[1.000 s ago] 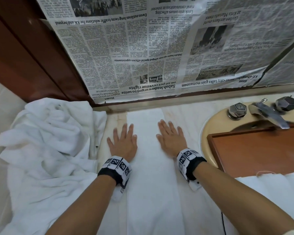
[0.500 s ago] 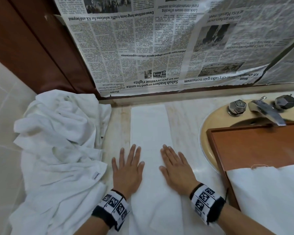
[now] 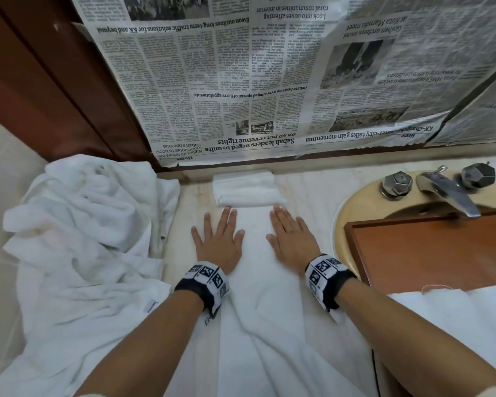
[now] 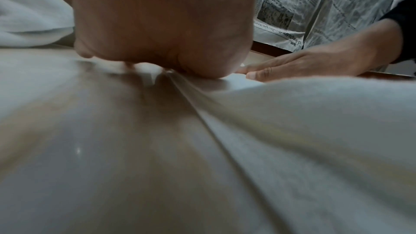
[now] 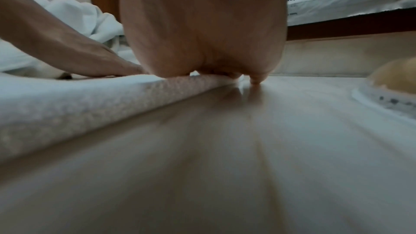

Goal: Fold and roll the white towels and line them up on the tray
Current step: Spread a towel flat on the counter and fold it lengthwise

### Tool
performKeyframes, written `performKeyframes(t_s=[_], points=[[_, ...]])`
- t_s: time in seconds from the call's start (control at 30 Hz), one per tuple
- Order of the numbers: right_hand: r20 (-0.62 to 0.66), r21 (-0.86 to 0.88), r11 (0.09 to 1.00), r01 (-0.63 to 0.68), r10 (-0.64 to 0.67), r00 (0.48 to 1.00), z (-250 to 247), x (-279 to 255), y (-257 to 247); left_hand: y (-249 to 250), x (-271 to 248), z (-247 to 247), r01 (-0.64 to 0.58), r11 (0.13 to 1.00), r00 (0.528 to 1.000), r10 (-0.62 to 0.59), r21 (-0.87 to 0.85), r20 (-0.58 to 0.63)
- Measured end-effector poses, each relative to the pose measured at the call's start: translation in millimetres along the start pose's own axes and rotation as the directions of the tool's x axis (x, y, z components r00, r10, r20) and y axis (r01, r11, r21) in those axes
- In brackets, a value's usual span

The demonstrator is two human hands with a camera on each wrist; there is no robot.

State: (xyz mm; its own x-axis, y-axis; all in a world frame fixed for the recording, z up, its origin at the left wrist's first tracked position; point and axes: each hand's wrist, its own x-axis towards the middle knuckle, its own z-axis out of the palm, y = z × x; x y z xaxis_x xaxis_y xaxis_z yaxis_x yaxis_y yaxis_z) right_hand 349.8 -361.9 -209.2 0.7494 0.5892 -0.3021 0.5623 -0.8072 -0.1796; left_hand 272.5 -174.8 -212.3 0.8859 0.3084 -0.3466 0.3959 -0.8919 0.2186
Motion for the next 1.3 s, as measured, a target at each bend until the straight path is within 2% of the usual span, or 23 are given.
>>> performKeyframes(t_s=[0.13, 0.23, 0.37, 0.43, 0.53, 0.7, 0.8, 0.9, 1.03, 1.13, 1.23, 1.3], points=[[0.01, -0.006, 1.0, -0.006, 0.006, 1.0, -4, 13, 4, 2, 8, -3, -0.001, 1.0, 1.0, 0.001, -0.02, -0.016], [0.003, 0.017, 1.0, -0.02, 0.02, 1.0, -9, 7, 2, -3, 1, -6, -0.046, 0.996, 0.999, 0.044, -0.075, -0.029], [-0.178, 0.241, 0.969, 0.046, -0.002, 0.984, -5, -38, -13, -17, -37, -6, -0.148, 0.969, 0.985, 0.126, -0.2, -0.119], [-0.209, 0.34, 0.938, 0.064, 0.009, 0.978, 2, -70, -24, -22, -62, 1, -0.164, 0.943, 0.982, 0.129, -0.29, -0.137], [-0.156, 0.389, 0.921, 0.03, 0.034, 0.987, 13, -114, -39, -24, -94, 12, -0.14, 0.891, 0.986, 0.086, -0.432, -0.142], [0.047, 0.32, 0.946, -0.046, 0.033, 0.998, 24, -155, -59, -12, -114, 21, 0.003, 0.878, 0.987, -0.081, -0.479, -0.142], [0.079, 0.37, 0.926, -0.069, 0.043, 0.996, 23, -165, -73, -8, -118, 20, 0.072, 0.847, 0.978, -0.165, -0.526, -0.131], [0.077, 0.436, 0.895, -0.091, 0.064, 0.995, 16, -171, -89, -9, -124, 17, 0.117, 0.779, 0.969, -0.226, -0.616, -0.101], [0.025, 0.448, 0.894, -0.023, 0.013, 1.0, 3, -186, -121, -17, -132, 15, 0.117, 0.75, 0.97, -0.226, -0.651, -0.086], [0.014, 0.381, 0.924, 0.014, -0.02, 1.0, 5, -202, -151, -22, -137, 15, 0.12, 0.755, 0.97, -0.227, -0.645, -0.085], [0.088, 0.267, 0.964, 0.008, -0.032, 0.996, 19, -220, -168, -23, -141, 15, 0.103, 0.76, 0.976, -0.202, -0.642, -0.084], [0.163, 0.26, 0.965, -0.012, -0.031, 0.986, 29, -233, -169, -24, -144, 15, 0.093, 0.765, 0.978, -0.191, -0.637, -0.086]])
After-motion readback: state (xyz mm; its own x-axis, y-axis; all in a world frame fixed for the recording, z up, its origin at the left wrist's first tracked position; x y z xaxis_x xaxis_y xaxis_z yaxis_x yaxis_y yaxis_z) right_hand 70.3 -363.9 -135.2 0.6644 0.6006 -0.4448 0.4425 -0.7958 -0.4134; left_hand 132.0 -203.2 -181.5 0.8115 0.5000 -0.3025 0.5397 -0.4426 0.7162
